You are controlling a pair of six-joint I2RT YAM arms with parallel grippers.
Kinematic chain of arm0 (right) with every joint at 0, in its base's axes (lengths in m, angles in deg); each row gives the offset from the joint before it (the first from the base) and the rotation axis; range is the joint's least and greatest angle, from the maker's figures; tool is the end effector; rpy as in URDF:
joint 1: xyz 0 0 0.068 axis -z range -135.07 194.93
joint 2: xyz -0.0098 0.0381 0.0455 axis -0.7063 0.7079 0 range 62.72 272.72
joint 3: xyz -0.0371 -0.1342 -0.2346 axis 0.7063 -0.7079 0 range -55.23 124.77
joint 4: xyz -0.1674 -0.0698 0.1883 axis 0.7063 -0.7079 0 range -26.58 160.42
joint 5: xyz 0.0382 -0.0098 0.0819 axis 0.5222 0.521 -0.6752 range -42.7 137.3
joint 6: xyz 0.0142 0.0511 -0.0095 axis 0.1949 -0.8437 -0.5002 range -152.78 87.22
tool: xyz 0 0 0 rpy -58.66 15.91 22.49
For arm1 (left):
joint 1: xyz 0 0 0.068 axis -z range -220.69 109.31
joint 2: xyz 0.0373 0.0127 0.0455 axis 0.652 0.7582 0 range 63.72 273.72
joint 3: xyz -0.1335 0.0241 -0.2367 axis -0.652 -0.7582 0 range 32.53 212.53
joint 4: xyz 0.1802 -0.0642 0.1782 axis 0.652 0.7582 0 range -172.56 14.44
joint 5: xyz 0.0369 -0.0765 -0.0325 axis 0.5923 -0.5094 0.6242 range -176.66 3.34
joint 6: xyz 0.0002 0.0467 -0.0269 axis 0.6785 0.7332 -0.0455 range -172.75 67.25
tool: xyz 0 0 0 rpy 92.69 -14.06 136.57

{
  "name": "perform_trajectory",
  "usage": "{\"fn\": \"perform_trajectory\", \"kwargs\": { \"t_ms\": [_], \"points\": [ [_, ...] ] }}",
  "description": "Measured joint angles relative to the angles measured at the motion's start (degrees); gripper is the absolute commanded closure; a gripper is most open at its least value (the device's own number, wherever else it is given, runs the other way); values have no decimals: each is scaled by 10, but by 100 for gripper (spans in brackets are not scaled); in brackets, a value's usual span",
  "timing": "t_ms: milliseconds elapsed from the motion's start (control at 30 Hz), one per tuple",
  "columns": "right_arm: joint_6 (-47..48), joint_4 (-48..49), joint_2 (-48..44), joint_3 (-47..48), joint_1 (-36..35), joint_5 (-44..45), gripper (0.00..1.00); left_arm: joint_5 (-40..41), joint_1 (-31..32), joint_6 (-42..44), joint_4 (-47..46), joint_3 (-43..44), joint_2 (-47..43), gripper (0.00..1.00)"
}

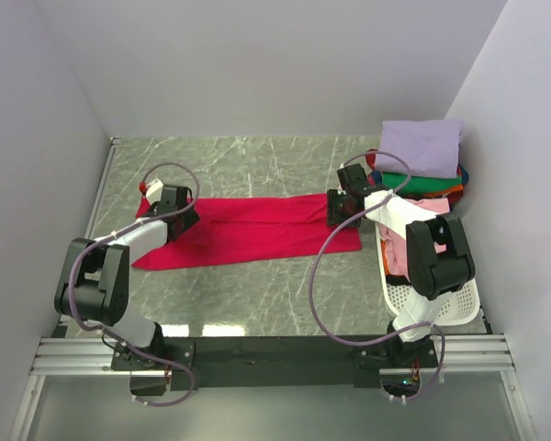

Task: Fold and stack the t-shirts
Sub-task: Fold the tshirt

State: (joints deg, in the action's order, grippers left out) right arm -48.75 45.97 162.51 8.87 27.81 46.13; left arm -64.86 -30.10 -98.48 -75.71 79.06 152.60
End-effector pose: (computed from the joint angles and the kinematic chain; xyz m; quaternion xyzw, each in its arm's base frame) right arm 0.3376 0.1048 0.1844 -0.0124 0.9661 0.0828 0.2442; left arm 0.3036 -0.0433 0.1758 -0.3406 0.8576 -0.0053 0.3854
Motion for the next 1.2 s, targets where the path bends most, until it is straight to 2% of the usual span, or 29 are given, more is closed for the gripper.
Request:
{"fn": "perform_trajectory", "kwargs": {
  "t_ms": [333,633,767,1000,1200],
  "points": [
    [0,0,0,0,0,0,42,-30,0,-10,32,-86,-96,30],
    [0,-13,0,17,0,6,42,-38,-2,-18,57,-88,-165,25],
    [-2,-20,7,57,0,16,42,-40,-13,-15,44,-43,-113,25],
    [-7,-22,25,102,0,30,42,-86,-63,-11,-18,28,61,24],
    [-7,-40,43,122,0,43,42,-168,-131,-10,-68,63,102,23]
  ]
}}
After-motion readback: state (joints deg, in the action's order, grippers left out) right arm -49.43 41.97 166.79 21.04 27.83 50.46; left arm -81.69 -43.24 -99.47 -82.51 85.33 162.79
